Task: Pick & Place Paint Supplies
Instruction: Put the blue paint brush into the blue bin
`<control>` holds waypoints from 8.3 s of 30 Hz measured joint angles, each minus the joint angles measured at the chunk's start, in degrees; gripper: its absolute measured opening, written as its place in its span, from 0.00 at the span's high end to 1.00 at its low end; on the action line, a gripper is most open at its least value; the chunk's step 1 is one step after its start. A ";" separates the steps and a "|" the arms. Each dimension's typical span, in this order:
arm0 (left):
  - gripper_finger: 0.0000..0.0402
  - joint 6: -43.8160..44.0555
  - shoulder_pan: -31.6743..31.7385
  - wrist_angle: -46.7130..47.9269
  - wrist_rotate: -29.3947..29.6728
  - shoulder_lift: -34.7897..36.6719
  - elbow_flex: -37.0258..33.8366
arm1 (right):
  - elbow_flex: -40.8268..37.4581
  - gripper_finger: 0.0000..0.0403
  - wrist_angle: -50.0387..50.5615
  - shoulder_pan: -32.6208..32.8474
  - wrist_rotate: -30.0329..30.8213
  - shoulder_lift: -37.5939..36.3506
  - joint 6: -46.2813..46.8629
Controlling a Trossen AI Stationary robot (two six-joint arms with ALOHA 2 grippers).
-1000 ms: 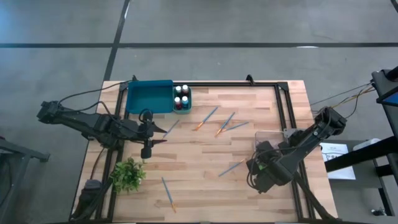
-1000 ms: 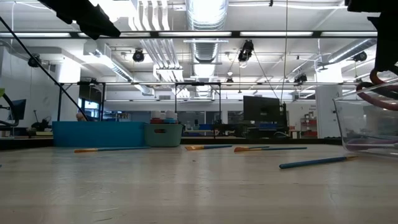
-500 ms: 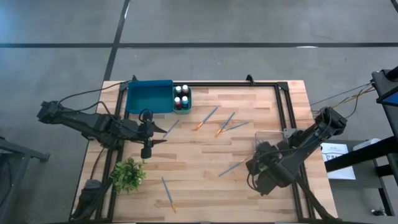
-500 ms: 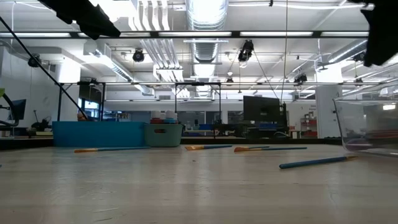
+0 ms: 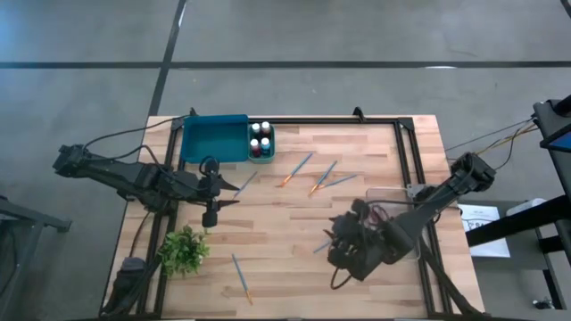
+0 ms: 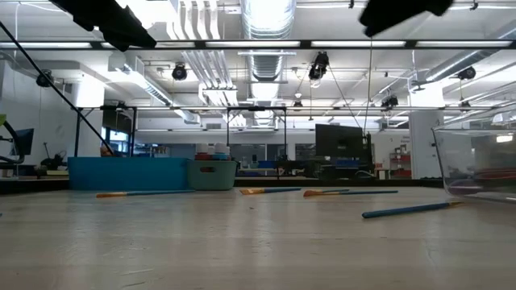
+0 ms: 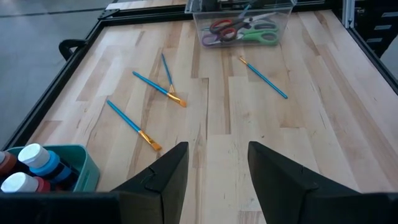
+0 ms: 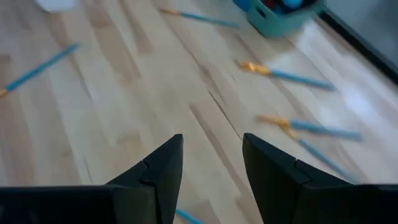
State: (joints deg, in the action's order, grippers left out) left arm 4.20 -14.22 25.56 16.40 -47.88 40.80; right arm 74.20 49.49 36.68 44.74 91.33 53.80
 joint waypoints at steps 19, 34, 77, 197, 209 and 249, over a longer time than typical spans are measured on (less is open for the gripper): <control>0.57 3.34 0.01 -3.18 -0.36 -0.26 -1.73 | -3.86 0.59 0.80 -1.99 -26.20 0.00 -24.26; 0.57 3.15 0.00 -3.43 -0.59 -0.26 -1.73 | -0.23 0.59 17.29 -8.31 -32.79 13.11 -34.99; 0.57 3.15 0.02 -3.42 -0.66 -0.26 -1.73 | 3.28 0.59 24.52 -13.43 -35.62 25.18 -45.56; 0.51 -7.69 -13.00 -66.03 -9.82 -53.28 3.55 | 16.41 0.98 19.48 -15.19 -36.10 24.28 -49.26; 0.51 9.32 -12.61 -61.25 -9.96 -53.03 6.11 | 16.40 0.98 19.74 -14.79 -32.68 18.71 -47.10; 0.37 -3.32 -8.57 -53.09 3.27 -56.57 5.81 | 16.34 0.98 18.50 -14.71 -32.68 20.09 -47.78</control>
State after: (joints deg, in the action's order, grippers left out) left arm 0.88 -22.79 -27.53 19.68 -104.44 46.61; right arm 90.54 67.99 21.98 12.05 111.42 6.02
